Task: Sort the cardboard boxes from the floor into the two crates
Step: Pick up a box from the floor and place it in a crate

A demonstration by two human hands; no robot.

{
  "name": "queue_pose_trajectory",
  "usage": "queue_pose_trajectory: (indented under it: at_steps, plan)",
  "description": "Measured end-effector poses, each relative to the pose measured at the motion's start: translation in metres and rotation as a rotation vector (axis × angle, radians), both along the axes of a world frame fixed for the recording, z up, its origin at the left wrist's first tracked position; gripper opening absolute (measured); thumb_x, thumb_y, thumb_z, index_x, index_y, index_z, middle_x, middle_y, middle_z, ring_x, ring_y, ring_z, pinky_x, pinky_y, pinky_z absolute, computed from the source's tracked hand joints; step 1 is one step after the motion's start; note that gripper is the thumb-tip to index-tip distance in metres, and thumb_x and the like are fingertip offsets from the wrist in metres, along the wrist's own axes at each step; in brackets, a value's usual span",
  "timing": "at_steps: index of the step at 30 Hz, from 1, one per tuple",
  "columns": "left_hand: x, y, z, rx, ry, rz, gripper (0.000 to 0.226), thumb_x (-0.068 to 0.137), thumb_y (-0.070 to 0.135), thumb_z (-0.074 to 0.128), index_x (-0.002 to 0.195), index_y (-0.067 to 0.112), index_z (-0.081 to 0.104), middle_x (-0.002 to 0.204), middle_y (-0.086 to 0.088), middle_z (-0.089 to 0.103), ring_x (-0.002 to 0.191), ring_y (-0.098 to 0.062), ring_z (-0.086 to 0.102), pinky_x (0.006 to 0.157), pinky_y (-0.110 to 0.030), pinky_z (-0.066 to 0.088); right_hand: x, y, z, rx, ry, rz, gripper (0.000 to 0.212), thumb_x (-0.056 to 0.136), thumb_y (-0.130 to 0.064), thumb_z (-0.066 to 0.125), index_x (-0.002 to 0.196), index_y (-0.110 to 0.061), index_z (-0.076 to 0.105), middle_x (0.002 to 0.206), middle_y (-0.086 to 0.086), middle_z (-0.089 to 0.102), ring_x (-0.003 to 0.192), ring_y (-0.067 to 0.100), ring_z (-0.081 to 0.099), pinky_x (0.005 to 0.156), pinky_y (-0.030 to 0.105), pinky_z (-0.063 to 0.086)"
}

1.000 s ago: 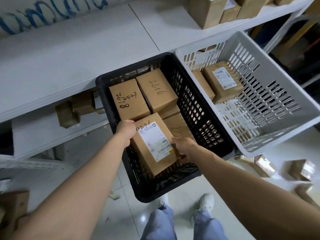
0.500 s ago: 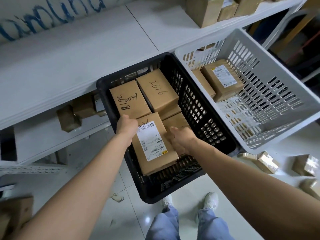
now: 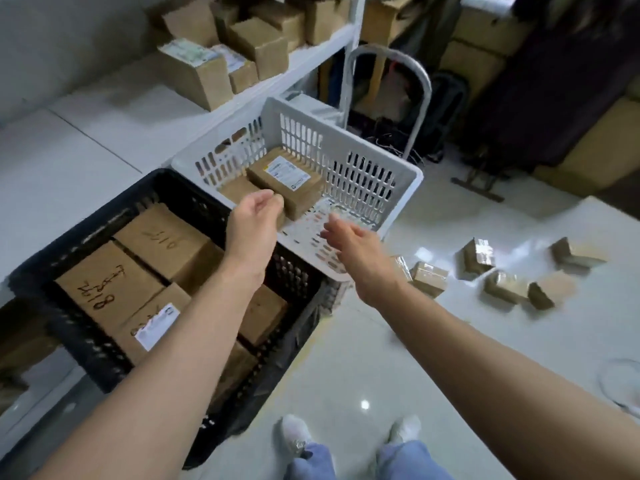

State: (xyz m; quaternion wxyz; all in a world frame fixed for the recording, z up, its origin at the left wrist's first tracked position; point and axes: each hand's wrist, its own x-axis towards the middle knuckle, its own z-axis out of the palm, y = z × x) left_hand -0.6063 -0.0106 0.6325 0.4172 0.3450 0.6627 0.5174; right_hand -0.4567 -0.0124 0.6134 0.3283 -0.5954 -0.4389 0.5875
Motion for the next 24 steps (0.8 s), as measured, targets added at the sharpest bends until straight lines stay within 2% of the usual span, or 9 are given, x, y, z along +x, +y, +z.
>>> queue_pose_trajectory:
  at_steps: [3,4,7,9,12,15,17,20,24]
  plan:
    - [0.062,0.013,0.012,0.025,-0.073,-0.174,0.011,0.091,0.029,0.056,0.100,0.025,0.062,0.105,0.006,0.065,0.103,-0.012,0.058,0.084,-0.024,0.045,0.063,-0.001,0.013,0.028,0.074,-0.132,0.038,0.098,-0.044,0.044,0.108,-0.014,0.065,0.106,0.000,0.068,0.095,0.006,0.062,0.076,0.019,0.046]
    - [0.088,0.018,0.016,0.028,-0.081,-0.236,0.011,0.091,0.030,0.056,0.099,0.026,0.061,0.106,0.003,0.065,0.103,-0.015,0.060,0.085,-0.027,0.047,0.089,-0.002,0.017,0.046,0.088,-0.192,0.035,0.098,-0.044,0.044,0.104,-0.016,0.064,0.102,-0.003,0.068,0.090,0.001,0.062,0.075,0.017,0.045]
    - [0.173,0.026,0.024,0.041,-0.074,-0.356,0.007,0.093,0.028,0.055,0.097,0.026,0.060,0.097,0.006,0.063,0.093,-0.010,0.059,0.081,-0.025,0.047,0.174,-0.005,0.020,0.090,0.057,-0.374,0.038,0.097,-0.046,0.045,0.107,-0.015,0.064,0.105,-0.002,0.067,0.096,0.005,0.062,0.090,0.027,0.045]
    - [0.229,0.029,0.022,0.037,-0.111,-0.422,0.006,0.094,0.023,0.054,0.095,0.023,0.060,0.094,0.005,0.061,0.095,-0.012,0.057,0.086,-0.025,0.045,0.229,-0.009,0.018,0.077,0.021,-0.464,0.037,0.096,-0.048,0.046,0.104,-0.017,0.065,0.106,-0.002,0.068,0.102,0.010,0.061,0.096,0.033,0.045]
    - [0.303,0.036,0.012,-0.009,-0.105,-0.498,0.011,0.094,0.022,0.054,0.101,0.016,0.060,0.094,0.004,0.059,0.097,-0.012,0.053,0.090,-0.024,0.041,0.301,-0.013,0.009,0.059,0.004,-0.562,0.031,0.095,-0.048,0.047,0.092,-0.023,0.064,0.101,-0.004,0.068,0.100,0.011,0.062,0.095,0.034,0.045]
    - [0.363,0.042,-0.003,-0.063,-0.111,-0.573,0.014,0.093,0.024,0.054,0.101,0.015,0.061,0.091,0.006,0.059,0.094,-0.011,0.053,0.087,-0.025,0.040,0.360,-0.016,-0.001,0.040,0.000,-0.651,0.030,0.095,-0.047,0.048,0.091,-0.022,0.064,0.099,-0.002,0.068,0.099,0.014,0.063,0.089,0.032,0.045]
    - [0.397,0.046,-0.015,-0.106,-0.097,-0.614,0.015,0.093,0.026,0.053,0.101,0.014,0.060,0.089,0.007,0.058,0.092,-0.011,0.052,0.084,-0.026,0.038,0.393,-0.017,-0.008,0.002,0.011,-0.714,0.030,0.095,-0.045,0.049,0.090,-0.020,0.064,0.098,0.000,0.068,0.101,0.017,0.063,0.090,0.034,0.046]
    - [0.426,0.051,-0.029,-0.168,-0.089,-0.635,0.014,0.093,0.025,0.052,0.096,0.014,0.059,0.090,0.004,0.058,0.092,-0.013,0.052,0.084,-0.026,0.040,0.425,-0.018,-0.018,-0.053,0.025,-0.765,0.031,0.094,-0.045,0.050,0.086,-0.019,0.065,0.095,0.001,0.067,0.100,0.020,0.062,0.099,0.037,0.045]
    - [0.453,0.070,-0.047,-0.248,-0.043,-0.623,0.014,0.093,0.024,0.051,0.087,0.013,0.058,0.094,-0.003,0.057,0.092,-0.017,0.052,0.088,-0.031,0.041,0.456,-0.009,-0.033,-0.095,0.042,-0.829,0.032,0.094,-0.045,0.051,0.083,-0.019,0.065,0.091,0.000,0.067,0.094,0.017,0.062,0.093,0.032,0.043]
